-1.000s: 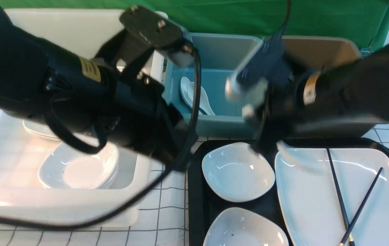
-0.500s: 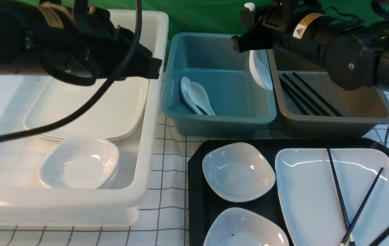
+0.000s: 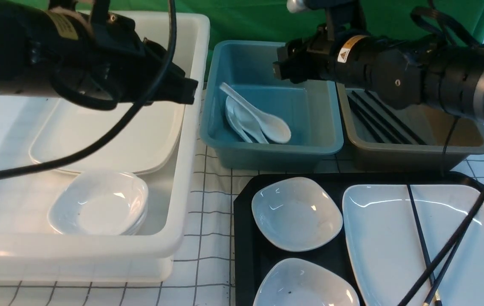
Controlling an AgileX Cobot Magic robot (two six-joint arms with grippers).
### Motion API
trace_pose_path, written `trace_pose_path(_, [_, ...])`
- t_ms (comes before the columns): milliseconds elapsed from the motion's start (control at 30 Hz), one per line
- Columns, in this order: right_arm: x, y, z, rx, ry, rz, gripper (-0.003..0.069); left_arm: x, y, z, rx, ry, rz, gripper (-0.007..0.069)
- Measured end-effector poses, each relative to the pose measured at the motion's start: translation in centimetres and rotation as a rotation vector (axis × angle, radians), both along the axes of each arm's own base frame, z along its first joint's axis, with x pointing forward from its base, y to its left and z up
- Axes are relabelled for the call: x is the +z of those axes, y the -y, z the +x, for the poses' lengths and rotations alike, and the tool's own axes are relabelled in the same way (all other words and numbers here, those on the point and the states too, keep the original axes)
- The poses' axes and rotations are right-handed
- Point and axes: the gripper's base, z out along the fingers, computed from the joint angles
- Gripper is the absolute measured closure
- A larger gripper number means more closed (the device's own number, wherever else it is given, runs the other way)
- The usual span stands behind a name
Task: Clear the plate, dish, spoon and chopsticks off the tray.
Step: Use the right arm to put the soup spoon into the small storage box in the middle, then use the right arm to grab a pair of chopsticks from the plate
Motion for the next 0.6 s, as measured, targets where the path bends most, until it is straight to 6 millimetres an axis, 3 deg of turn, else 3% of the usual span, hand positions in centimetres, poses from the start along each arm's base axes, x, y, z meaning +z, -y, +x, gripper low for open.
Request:
trace_pose_path(33, [0.0, 0.1, -0.2, -0.001, -0.028, -0.015, 0.0228, 0.0, 0.0, 0.0, -0.001, -0.003, 0.002, 0.0627])
trace_pose_path(200, [4.5, 4.5, -5.7, -0.031, -0.345, -0.195, 0.0328, -1.0, -0.1, -0.8, -0.033, -0.123, 0.058, 0.0627])
trace_pose_path(300, [5.2, 7.3, -8.0, -0.075, -0.518, -0.272, 0.0368, -1.3, 0.1, -1.3, -0.085, -0.173, 0.076, 0.0627])
trace_pose_path(433, [3.8, 9.5, -10.2, -0.123, -0.686, -0.331, 0.0335, -1.4, 0.8, -2.1, -0.186, -0.218, 0.052, 0.0627])
trace_pose_path(533, [0.1, 10.6, -12.3, -0.173, -0.823, -0.358, 0.0213, -1.7, 2.3, -3.1, -0.298, -0.214, 0.067, 0.0627])
trace_pose_path(567, [-0.1, 10.6, -12.4, -0.176, -0.829, -0.358, 0.0213, -1.8, 2.6, -3.3, -0.311, -0.216, 0.069, 0.0627])
trace_pose_path(600, [-2.3, 11.0, -13.4, -0.201, -0.878, -0.362, 0.0139, -2.2, 3.7, -4.2, -0.371, -0.214, 0.084, 0.0627])
